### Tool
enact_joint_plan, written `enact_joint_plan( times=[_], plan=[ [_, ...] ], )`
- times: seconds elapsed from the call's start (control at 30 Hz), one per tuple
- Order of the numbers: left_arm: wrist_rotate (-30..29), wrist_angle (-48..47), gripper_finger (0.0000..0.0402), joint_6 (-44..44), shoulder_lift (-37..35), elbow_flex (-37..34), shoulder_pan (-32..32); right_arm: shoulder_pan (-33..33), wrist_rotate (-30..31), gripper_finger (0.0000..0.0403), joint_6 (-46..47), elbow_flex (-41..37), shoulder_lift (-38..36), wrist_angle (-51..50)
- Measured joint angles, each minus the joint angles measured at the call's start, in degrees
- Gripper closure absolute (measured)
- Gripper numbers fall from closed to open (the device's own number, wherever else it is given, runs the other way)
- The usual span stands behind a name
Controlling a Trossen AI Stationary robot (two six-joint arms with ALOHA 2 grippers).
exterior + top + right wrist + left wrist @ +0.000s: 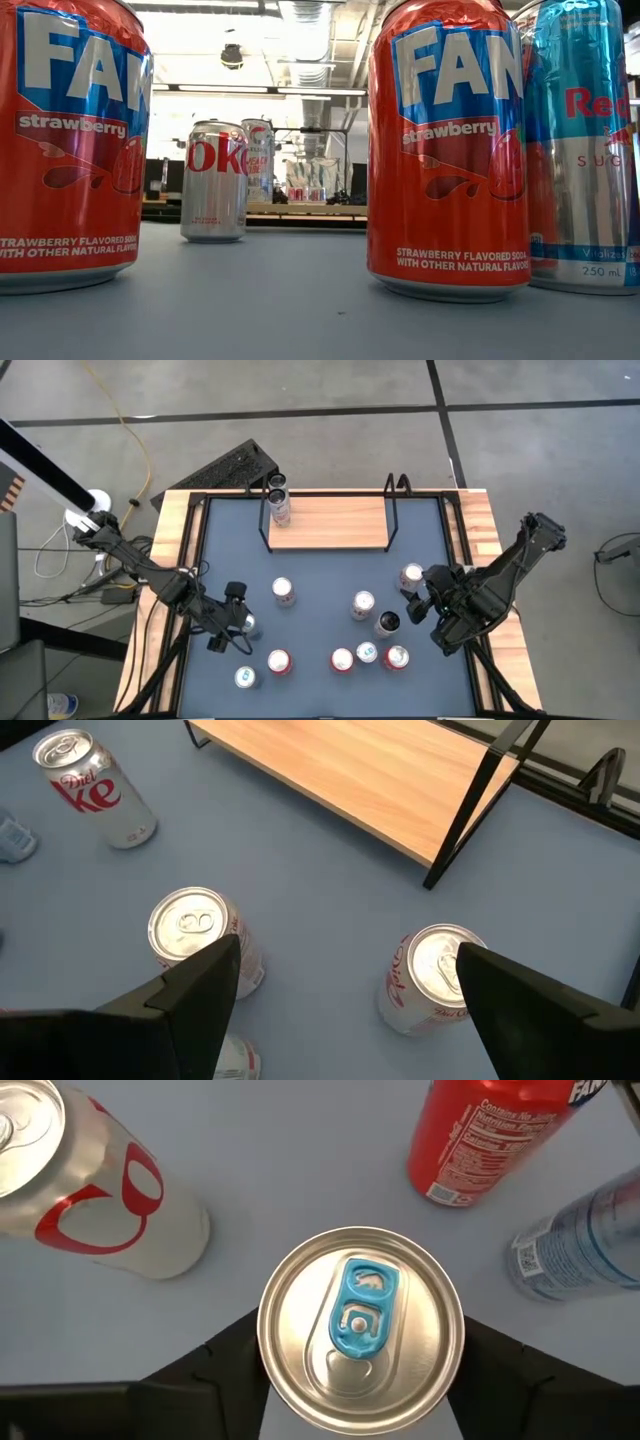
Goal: Place canned beverage on shelf
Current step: Put the top blue soda can on the shelf
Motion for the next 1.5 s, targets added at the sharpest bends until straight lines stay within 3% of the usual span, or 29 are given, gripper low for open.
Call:
enact_joint_plan(
  times=[0.13,0.43,0.53,0.6,0.73,0.9,1.03,1.27,1.33,1.5],
  plan=[
    [-1.2,-0.06,0.0179,-0.02,0.0,0.0,0.0,0.0,0.58,0.0051,0.01,-0.02,0.0,0.33],
    [-5.42,-3.64,0.0174,0.04,-0.67,4.84,0.37,-1.45,10.46,0.0051,-0.95,0.0,0.0,2.99],
    [-6.77,-5.09,0.0174,0.04,-1.58,7.97,1.31,-3.42,12.82,0.0051,-10.0,-0.02,-0.02,9.17],
    [-7.69,-5.6,0.0174,0.86,-1.9,10.12,2.36,-5.88,13.41,0.0051,-22.24,-0.02,-0.02,18.01],
    [-9.09,-5.74,0.0174,5.2,-1.88,14.02,4.96,-12.8,10.29,0.0051,-48.19,-0.02,0.0,38.7],
    [-10.05,-4.57,0.0173,10.32,-1.88,18.47,9.03,-20.55,8.15,0.0051,-67.75,-0.02,0.0,58.2],
    [-10.21,-4.22,0.0172,13.27,-1.88,21.61,11.51,-24.92,-1.26,0.0051,-77.66,-0.02,0.52,66.05],
    [-8.68,-3.93,0.0172,16.06,-1.86,22.91,15.57,-29.2,-12.64,0.0051,-96.37,0.86,9.58,81.69],
    [-8.08,-4.21,0.0172,16.12,-1.86,22.91,16.57,-30.01,-13.85,0.0051,-97.07,3.12,12.39,84.76],
    [-7.06,-3.89,0.0172,17.75,-1.7,22.91,18.49,-31.83,-23.77,0.0051,-97.08,9.7,17.55,85.51]
  ],
)
